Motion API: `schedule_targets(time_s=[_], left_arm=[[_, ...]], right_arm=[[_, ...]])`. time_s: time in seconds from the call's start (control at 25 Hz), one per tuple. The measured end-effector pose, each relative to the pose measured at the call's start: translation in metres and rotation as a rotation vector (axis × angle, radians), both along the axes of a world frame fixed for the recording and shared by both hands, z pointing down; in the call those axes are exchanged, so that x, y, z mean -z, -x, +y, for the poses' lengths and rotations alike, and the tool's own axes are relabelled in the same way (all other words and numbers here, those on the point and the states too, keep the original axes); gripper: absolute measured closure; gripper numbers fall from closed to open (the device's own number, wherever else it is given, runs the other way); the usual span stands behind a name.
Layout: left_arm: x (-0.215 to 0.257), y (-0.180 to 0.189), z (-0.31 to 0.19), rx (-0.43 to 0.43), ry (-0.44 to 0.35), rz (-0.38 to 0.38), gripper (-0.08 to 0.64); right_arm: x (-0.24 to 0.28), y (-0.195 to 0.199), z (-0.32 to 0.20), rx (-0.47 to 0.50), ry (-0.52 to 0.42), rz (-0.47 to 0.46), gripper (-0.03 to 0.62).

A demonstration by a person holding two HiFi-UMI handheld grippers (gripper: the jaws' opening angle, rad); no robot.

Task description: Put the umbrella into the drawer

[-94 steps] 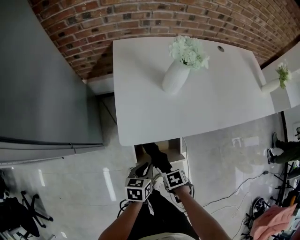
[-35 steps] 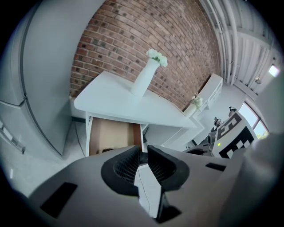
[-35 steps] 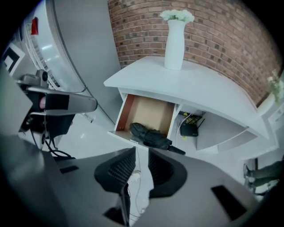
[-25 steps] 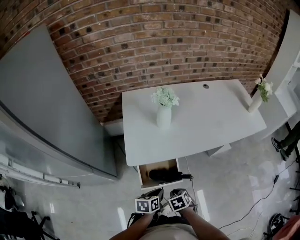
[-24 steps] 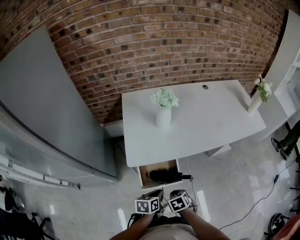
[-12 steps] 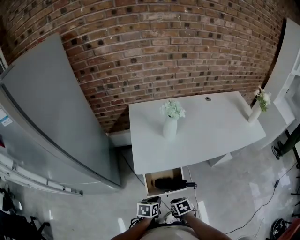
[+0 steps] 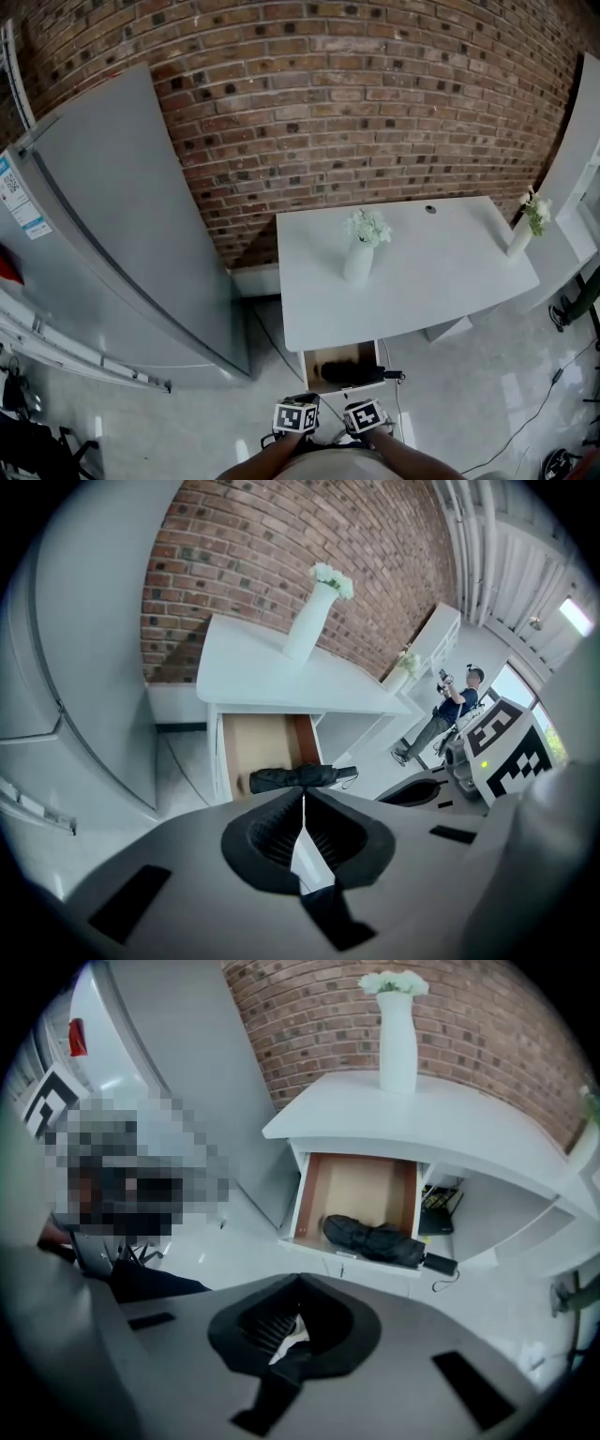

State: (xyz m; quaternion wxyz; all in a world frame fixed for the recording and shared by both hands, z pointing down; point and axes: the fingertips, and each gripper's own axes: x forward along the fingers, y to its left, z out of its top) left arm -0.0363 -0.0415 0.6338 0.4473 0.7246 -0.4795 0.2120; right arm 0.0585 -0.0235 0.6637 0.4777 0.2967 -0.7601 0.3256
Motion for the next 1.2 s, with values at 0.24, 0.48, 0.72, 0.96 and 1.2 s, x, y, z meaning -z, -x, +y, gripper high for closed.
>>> schedule_targets(time_s=[0.24,0.48,0.72,0.96,1.2], left_arm=[[-0.003,0.008,-0.004,-0.023,0.021,0.022,0.545],[-0.010,-0.001,-0.003,-0.106,0.052,0.035,0.545],[-0.010,0.006,-0.015,-0.092,0.042,0.034,0.545],[-0.010,0.005,-0.019,-0.099,0.043,0.031,0.545],[-0.012,0.005,-0.017,-0.090,0.050,0.032,0.545]], right_arm=[[0.011,0.014,-0.012,-0.010,-0.034,-0.015,0.575],[0.012,0.025,-0.017,-0.001,-0.047,-0.015,0.575],[0.009,0.024,-0.025,-0.013,-0.044,0.000,0.575],[-0.002,0.021,-0.013,0.003,0.019,0.028,0.575],[-0.006,0.018,-0.009,-0.007,0.041,0.027,0.575]])
